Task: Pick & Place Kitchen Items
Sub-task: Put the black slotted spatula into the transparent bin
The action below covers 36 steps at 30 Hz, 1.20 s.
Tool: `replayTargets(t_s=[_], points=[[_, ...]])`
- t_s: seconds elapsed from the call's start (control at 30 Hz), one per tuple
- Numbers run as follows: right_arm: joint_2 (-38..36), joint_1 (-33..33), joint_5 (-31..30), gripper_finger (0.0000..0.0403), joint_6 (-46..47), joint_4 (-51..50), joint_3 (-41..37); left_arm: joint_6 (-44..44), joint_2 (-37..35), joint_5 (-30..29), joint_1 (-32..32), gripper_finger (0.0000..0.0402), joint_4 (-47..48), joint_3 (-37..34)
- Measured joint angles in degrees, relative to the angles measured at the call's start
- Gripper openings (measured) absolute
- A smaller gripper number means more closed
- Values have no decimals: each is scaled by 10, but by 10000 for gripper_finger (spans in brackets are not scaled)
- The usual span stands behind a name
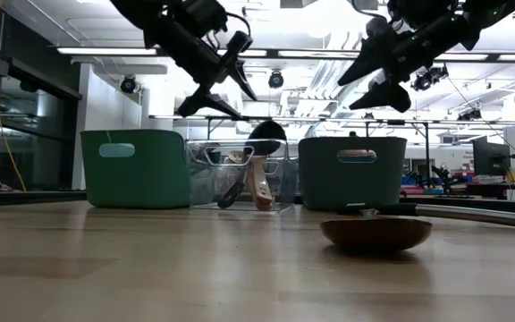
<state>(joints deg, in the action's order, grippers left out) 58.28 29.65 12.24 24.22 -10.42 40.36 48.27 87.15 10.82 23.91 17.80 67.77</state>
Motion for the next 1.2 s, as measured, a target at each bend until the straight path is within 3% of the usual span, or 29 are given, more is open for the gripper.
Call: replayTargets(t_s=[0.5,0.83,1.2], points=[[0,0,52,311,-4,1,0,71,0,-75,-115,205,7,1],[0,0,77,311,-20,2,0,111,0,-181,-185,205,98,70],[-30,0,109,311,-63,-17,0,192,0,-268,-252,205,120,80]])
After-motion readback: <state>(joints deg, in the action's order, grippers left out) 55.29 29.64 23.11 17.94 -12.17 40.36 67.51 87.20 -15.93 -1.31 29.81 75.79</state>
